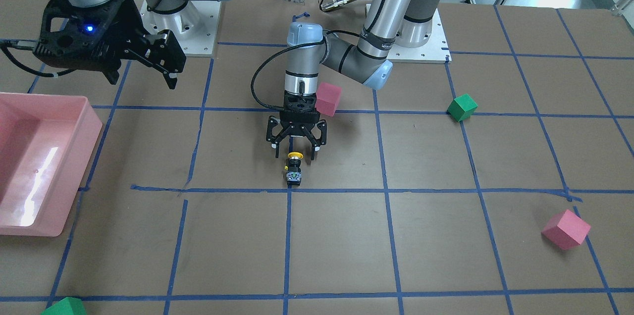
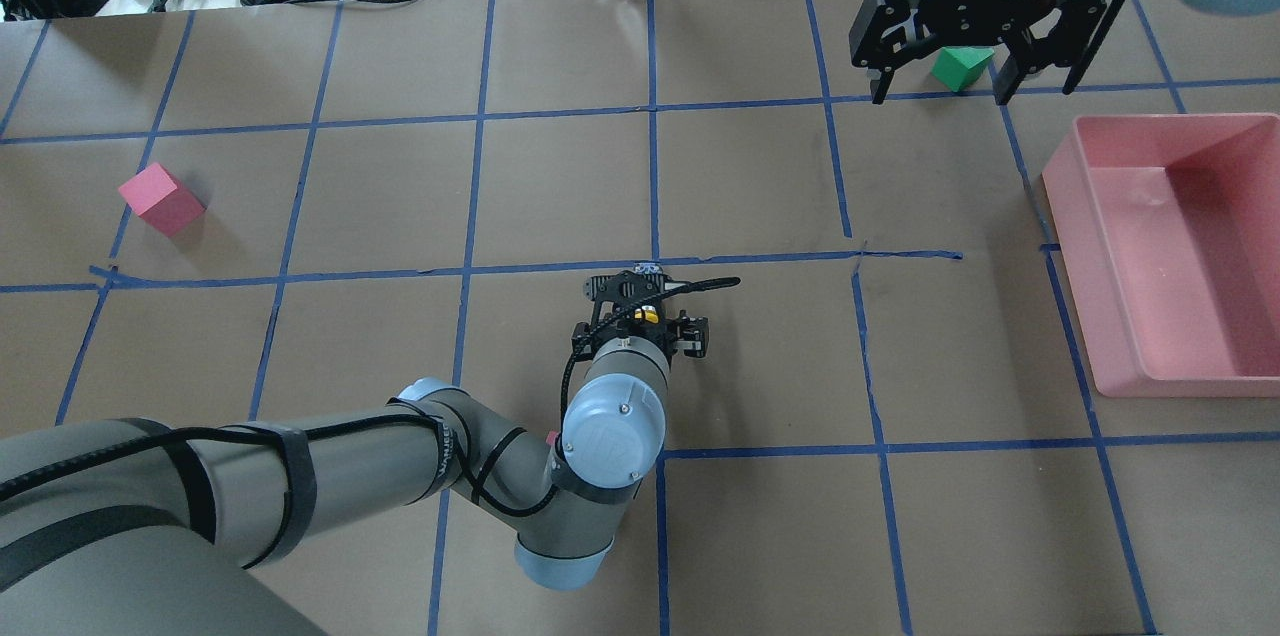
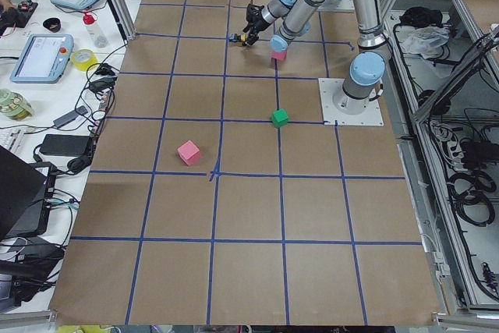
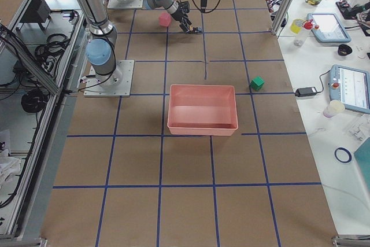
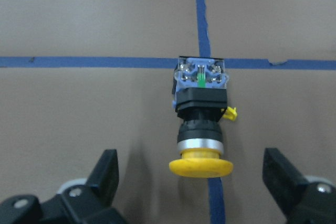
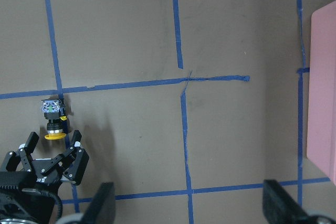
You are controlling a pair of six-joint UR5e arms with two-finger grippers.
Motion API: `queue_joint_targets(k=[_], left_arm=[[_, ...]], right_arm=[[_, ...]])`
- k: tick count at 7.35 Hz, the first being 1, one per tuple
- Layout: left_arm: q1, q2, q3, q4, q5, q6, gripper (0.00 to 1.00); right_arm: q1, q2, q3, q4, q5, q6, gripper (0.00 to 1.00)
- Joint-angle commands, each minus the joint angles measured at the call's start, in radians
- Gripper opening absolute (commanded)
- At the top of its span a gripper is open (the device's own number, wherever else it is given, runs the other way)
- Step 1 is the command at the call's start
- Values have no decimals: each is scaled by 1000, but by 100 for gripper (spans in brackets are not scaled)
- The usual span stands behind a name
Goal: Align button upright
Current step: 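Close the left gripper on the switch's yellow cap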
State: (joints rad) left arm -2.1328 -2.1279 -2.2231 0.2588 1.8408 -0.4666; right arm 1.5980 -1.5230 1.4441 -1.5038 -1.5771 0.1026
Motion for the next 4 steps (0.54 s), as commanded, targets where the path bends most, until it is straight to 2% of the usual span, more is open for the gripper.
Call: queue_joint_targets(k=[1,2,3,4], left_arm=[[-16,-18,10,11,5,16,48],[-16,-20,7,11,9,35,24],[-16,-21,3,11,18,37,6],[-18,-20,3,11,18,42,0]], right_arm=[[-3,-5,21,-1,-4,-10,100],[-3,-5,22,-1,-4,-15,100],[-3,-5,24,1,-6,-15,100],[-3,-5,30,-1,-9,-15,100]])
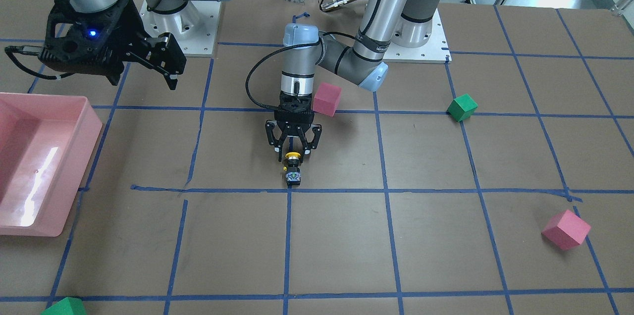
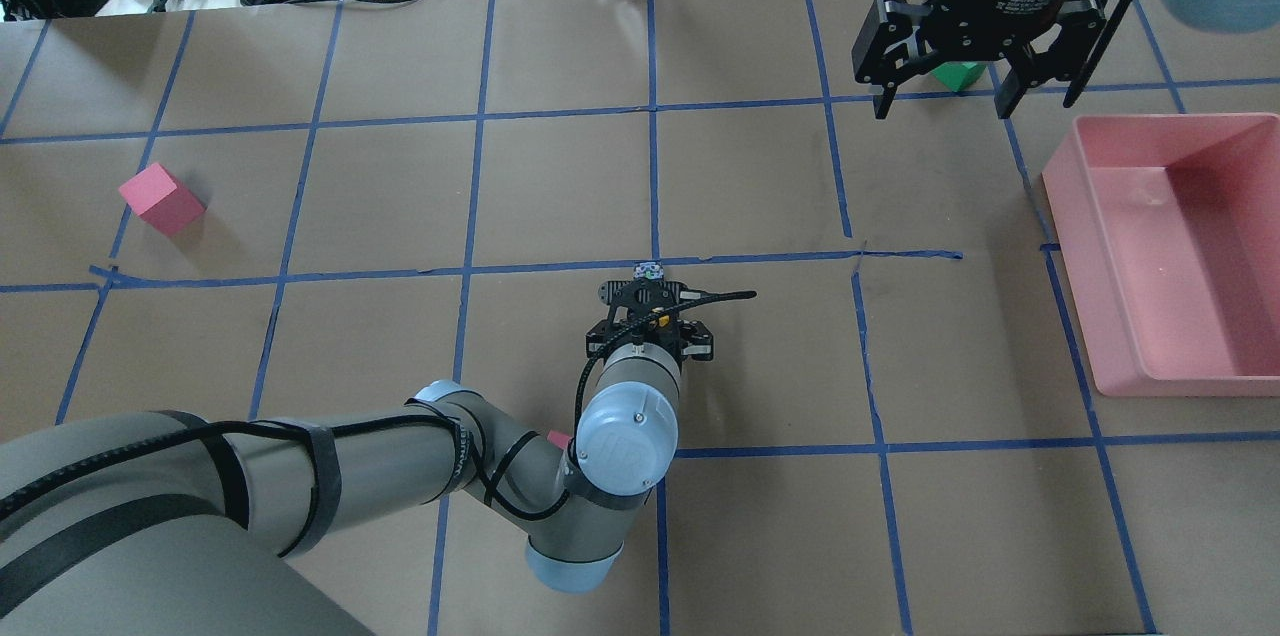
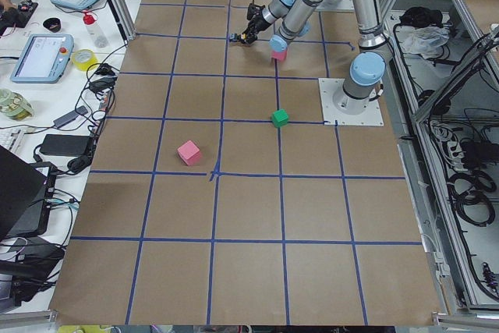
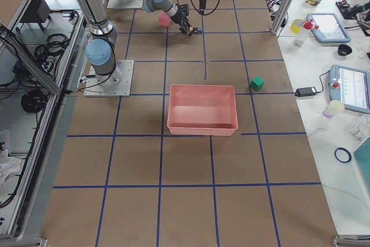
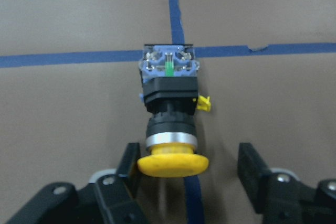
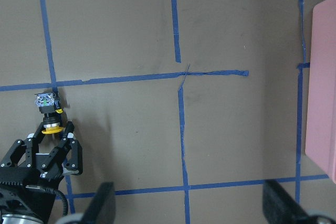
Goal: Align button upright
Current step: 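Close the left gripper on the switch's yellow cap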
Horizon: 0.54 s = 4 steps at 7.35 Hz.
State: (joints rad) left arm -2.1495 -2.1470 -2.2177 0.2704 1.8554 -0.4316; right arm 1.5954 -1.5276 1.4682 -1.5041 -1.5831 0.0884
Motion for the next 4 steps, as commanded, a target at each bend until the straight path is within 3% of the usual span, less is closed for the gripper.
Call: queue_joint_targets(k=[1,3,4], left_arm=[[-1,2,1,0,4,7,0],[0,30,15,-14,4,26,0],[5,45,57,-79,5,30,0]], right_arm=[[0,1,7,-1,-3,-1,100],[1,1,30,-19,6,1,100],[0,1,32,-28,3,-2,100]])
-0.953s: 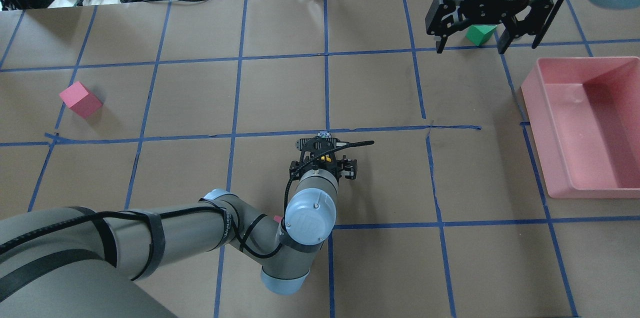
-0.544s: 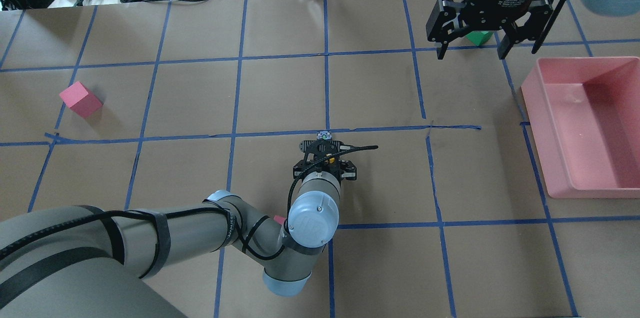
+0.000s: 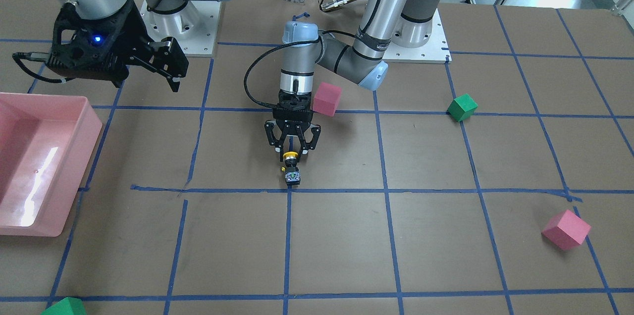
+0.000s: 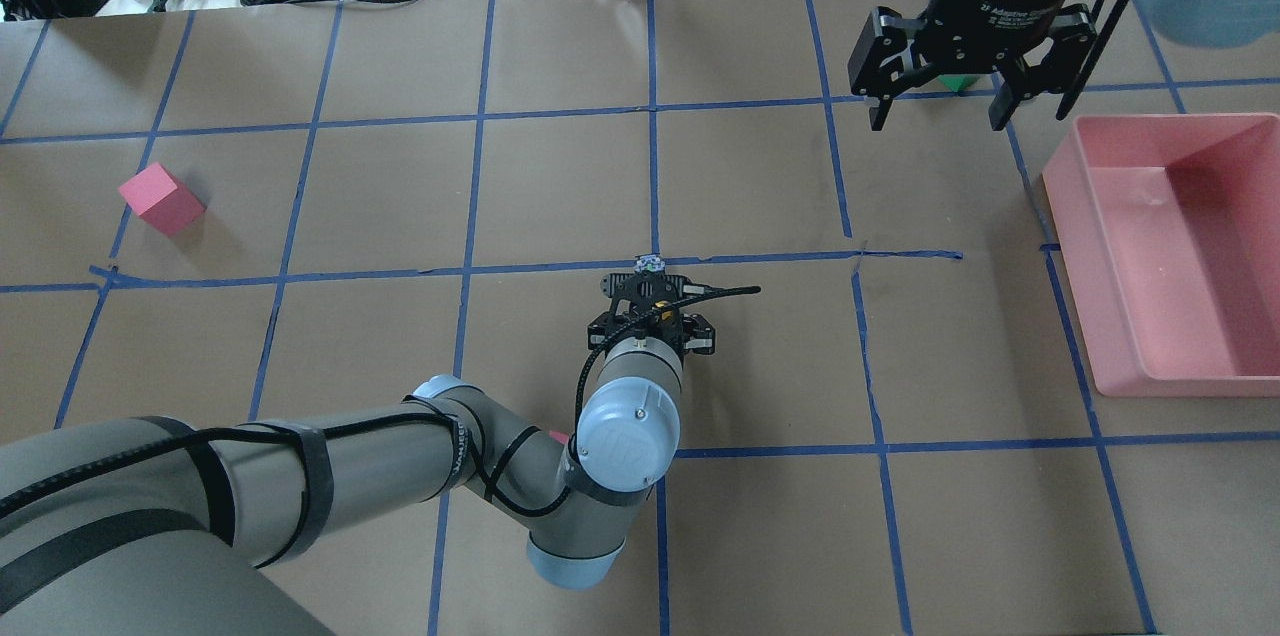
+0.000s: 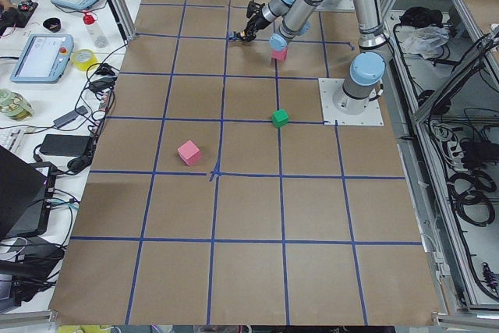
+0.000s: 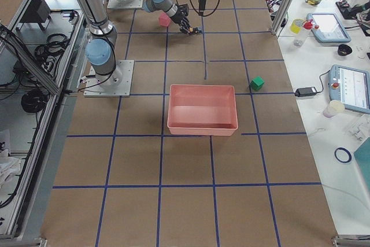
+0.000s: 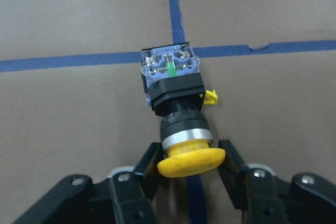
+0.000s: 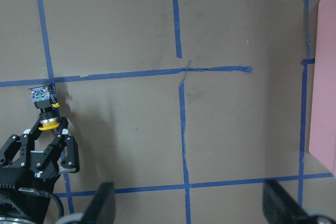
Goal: Align button upright
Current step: 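Close the left gripper on the switch's yellow cap, then lift and rotate the switch with the left gripper, turning the yellow cap up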
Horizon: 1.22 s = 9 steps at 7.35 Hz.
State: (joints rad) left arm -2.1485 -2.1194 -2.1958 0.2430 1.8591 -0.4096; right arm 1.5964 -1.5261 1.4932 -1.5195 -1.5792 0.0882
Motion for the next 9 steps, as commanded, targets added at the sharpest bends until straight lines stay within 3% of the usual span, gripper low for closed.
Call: queue_joint_targets(k=[1,5,7,9], left_arm=[[13,44,109,-220,-1,6,0],[148,116,396,-880,-168,-100,0],[205,134,456,-1071,-347,-293,0],[266,125,456,-1152,-524,-452,0]], right_arm=[[-1,-2,7,-13,-1,-8,100],[-1,0,7,-13,-1,-7,100],[-1,0,7,-13,-1,-7,100],[-1,0,7,-13,1,-4,100]])
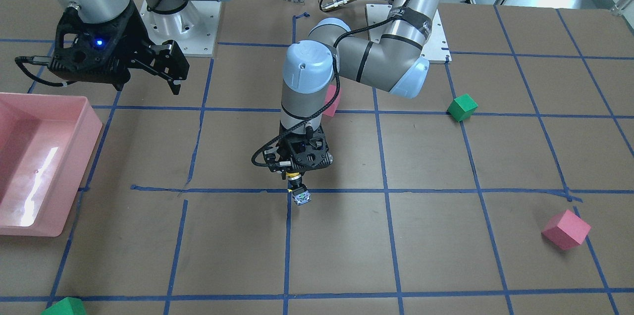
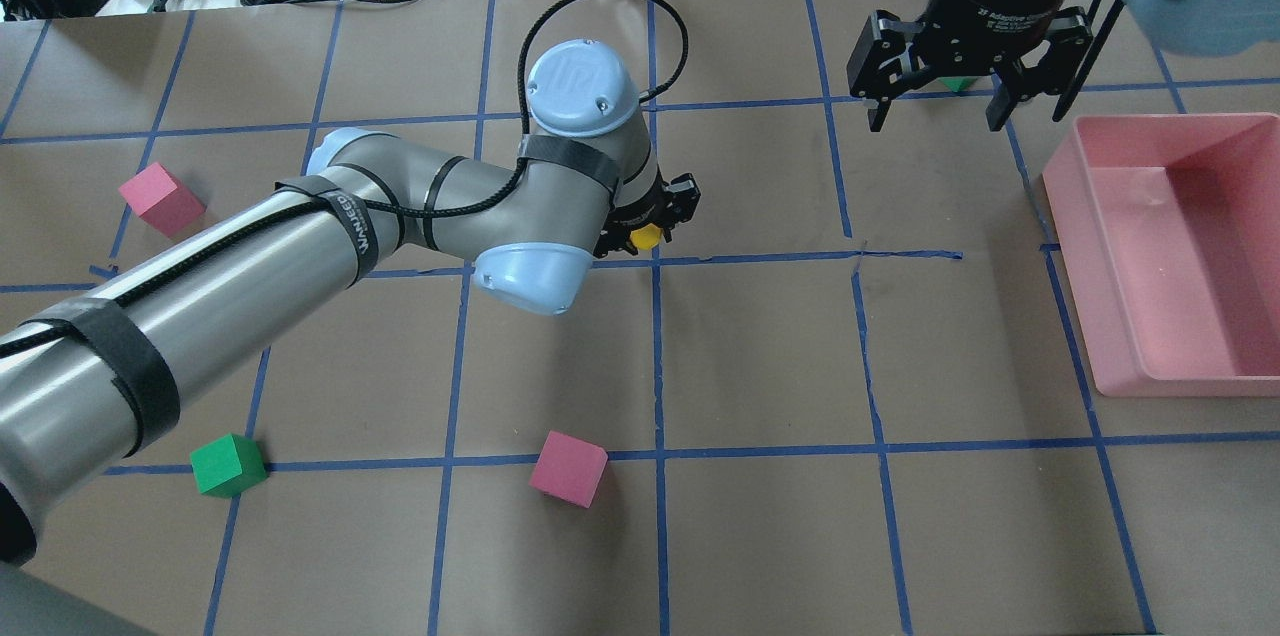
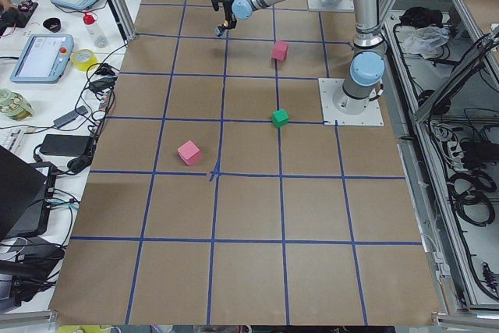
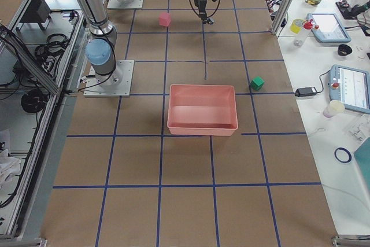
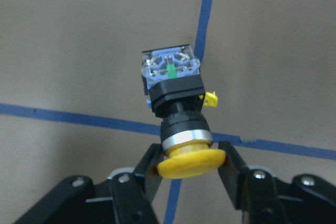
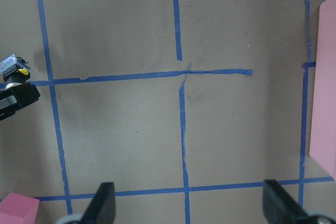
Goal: Align button upright
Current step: 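Lift and rotate the switch with the left gripper, turning the yellow cap up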
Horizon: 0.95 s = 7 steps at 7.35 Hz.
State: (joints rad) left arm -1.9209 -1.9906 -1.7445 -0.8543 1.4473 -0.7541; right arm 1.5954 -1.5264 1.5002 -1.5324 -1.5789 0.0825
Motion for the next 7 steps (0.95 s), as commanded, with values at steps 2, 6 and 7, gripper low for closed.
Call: queue_joint_targets(k=[2,6,7], left_arm=[[81,-30,10,-57,-297,-250,0],[206,-68,34,-174,-557,-330,0],[207,-89,31,-193,-605,-349,0]], right_arm=[[0,0,0,0,0,-1,100],[0,2,2,-2,0,-1,100],[0,2,2,-2,0,-1,100]])
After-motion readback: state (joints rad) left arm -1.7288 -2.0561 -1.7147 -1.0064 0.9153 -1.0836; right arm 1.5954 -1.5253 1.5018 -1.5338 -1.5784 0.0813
